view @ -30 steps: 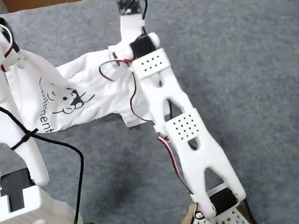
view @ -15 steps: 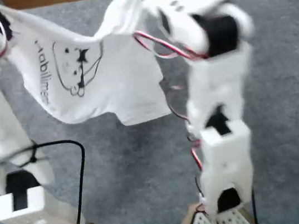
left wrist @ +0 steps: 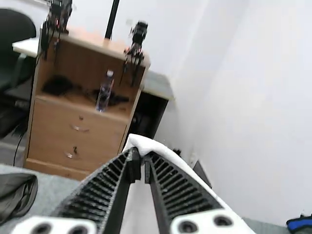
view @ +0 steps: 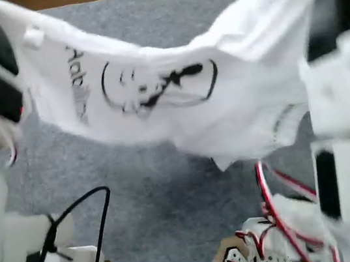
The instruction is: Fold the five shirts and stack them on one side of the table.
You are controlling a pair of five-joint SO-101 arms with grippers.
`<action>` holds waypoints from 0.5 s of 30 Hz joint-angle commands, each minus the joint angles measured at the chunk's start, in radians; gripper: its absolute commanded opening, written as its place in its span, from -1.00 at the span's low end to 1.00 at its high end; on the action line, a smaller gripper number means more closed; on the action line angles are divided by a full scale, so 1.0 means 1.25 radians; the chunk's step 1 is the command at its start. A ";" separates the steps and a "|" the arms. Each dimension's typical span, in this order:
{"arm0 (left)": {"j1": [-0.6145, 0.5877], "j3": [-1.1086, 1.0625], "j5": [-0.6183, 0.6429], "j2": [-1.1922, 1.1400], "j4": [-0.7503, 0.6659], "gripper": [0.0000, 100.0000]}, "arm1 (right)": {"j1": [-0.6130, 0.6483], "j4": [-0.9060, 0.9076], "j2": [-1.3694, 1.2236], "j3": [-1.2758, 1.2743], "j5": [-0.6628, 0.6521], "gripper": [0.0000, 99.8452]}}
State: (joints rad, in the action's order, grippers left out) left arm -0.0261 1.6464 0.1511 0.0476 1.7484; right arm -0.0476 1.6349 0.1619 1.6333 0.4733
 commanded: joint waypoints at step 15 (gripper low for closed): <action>-0.001 -0.242 -0.009 -0.165 -0.033 -0.96 | 0.057 -0.306 0.024 -0.581 -0.038 -0.99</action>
State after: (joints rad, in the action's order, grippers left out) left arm -0.0261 1.3656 0.1511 -0.1059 1.7438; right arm -0.0199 1.3663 0.1803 1.0533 0.4672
